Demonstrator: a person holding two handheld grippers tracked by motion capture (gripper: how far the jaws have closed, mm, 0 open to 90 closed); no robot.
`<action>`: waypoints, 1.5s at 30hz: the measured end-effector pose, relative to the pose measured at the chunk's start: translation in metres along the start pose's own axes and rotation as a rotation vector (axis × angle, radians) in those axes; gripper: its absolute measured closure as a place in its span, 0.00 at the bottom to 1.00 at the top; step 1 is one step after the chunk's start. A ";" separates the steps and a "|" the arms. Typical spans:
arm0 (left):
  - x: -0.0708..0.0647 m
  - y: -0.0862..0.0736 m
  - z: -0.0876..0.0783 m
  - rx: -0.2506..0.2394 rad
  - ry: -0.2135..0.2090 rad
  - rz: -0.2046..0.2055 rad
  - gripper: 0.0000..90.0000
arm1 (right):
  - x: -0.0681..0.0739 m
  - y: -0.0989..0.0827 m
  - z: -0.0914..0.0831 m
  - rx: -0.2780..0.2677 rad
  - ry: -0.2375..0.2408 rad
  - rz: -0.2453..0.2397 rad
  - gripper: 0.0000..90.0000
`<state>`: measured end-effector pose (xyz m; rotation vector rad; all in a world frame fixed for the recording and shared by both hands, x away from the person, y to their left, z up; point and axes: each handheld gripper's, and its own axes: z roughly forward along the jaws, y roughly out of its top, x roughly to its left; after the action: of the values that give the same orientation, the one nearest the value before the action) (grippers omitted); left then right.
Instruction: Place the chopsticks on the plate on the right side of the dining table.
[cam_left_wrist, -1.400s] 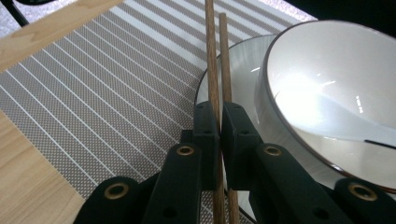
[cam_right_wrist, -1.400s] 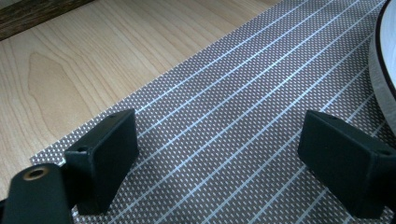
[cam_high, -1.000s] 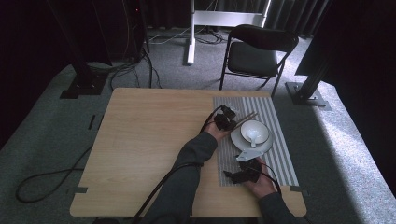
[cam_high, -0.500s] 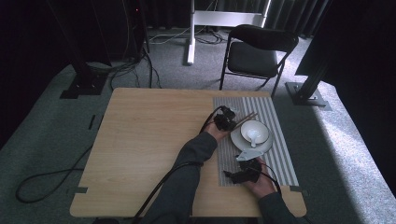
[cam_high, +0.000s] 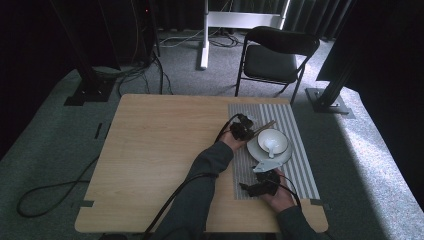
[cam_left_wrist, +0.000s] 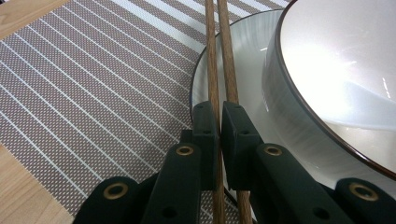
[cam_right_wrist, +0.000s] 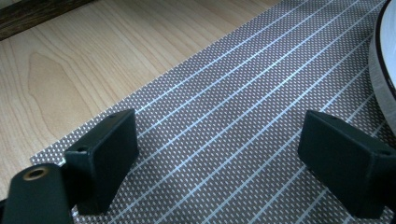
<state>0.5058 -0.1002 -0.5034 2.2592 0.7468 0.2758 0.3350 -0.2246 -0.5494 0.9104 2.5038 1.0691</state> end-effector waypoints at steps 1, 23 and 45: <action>0.000 0.000 0.000 -0.001 -0.002 -0.002 0.94 | 0.000 0.000 0.000 0.000 0.000 0.000 0.12; 0.001 -0.001 -0.005 -0.017 -0.038 -0.024 0.89 | 0.000 0.000 0.000 0.000 0.000 0.000 0.12; -0.011 -0.023 -0.050 -0.026 0.006 0.011 0.67 | 0.000 0.000 0.000 -0.001 0.000 -0.002 0.12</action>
<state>0.4663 -0.0646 -0.4837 2.2391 0.7297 0.2964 0.3351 -0.2246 -0.5494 0.9078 2.5032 1.0697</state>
